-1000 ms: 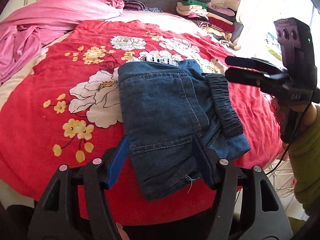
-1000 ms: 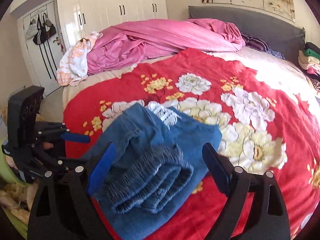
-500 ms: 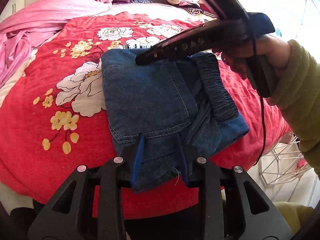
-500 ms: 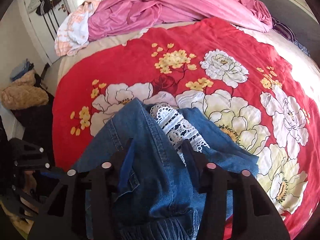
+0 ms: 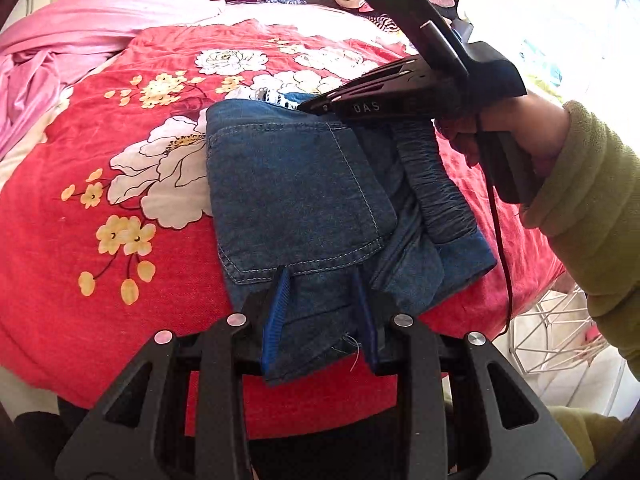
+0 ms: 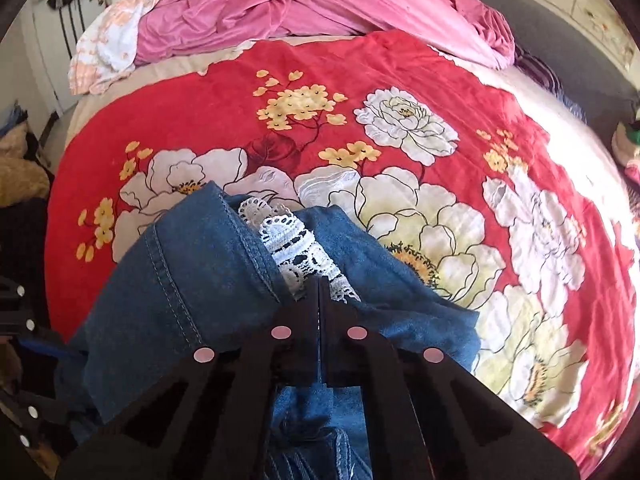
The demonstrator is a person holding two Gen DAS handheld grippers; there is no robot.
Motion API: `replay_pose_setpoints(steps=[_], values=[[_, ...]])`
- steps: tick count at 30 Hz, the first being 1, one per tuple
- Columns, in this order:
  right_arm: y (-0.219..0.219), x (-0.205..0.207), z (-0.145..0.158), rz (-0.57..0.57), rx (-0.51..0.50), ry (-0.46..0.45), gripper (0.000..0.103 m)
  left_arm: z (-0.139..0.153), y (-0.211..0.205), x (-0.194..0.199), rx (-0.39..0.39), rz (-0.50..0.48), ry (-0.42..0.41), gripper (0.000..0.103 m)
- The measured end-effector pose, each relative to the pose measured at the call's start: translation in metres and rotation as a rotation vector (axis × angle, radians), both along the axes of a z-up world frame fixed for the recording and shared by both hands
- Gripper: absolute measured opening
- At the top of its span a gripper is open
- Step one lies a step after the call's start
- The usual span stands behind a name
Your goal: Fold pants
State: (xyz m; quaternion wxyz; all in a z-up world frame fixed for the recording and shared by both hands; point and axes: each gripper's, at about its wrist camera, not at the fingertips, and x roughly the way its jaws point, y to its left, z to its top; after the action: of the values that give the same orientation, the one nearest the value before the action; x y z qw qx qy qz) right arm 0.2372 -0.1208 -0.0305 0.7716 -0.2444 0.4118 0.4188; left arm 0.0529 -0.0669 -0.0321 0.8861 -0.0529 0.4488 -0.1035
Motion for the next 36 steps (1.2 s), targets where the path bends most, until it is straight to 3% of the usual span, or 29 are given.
replay_pose_setpoints(steps=[6,7,10,16,19,25,30,33,36], values=[[-0.013,-0.005,0.016,-0.043,0.074,0.009,0.002,-0.001,0.001,0.001,-0.006,0.0,0.005,0.025],[-0.017,-0.008,0.023,-0.054,0.101,0.002,0.006,-0.001,0.001,0.002,-0.006,0.0,0.005,0.025],[-0.034,-0.02,0.044,-0.074,0.181,-0.014,0.034,-0.001,0.002,0.002,-0.008,0.0,0.006,0.025],[-0.07,-0.063,0.064,-0.084,0.249,-0.054,0.036,-0.002,0.002,0.002,-0.014,0.001,0.006,0.025],[-0.084,-0.082,0.058,-0.094,0.242,-0.056,0.041,-0.002,0.003,0.002,-0.017,0.002,0.007,0.025],[-0.087,-0.094,0.016,-0.131,0.124,-0.071,0.047,-0.003,0.002,0.003,-0.015,0.003,0.01,0.027],[-0.091,-0.083,0.004,-0.188,0.162,0.008,0.054,-0.002,0.002,0.003,-0.001,0.019,0.011,0.034],[-0.097,-0.085,0.009,-0.208,0.199,0.031,0.058,0.0,0.003,0.001,0.011,0.031,0.003,0.041],[-0.108,-0.092,0.02,-0.222,0.259,0.029,0.067,0.004,0.005,-0.001,0.01,0.036,-0.004,0.045]])
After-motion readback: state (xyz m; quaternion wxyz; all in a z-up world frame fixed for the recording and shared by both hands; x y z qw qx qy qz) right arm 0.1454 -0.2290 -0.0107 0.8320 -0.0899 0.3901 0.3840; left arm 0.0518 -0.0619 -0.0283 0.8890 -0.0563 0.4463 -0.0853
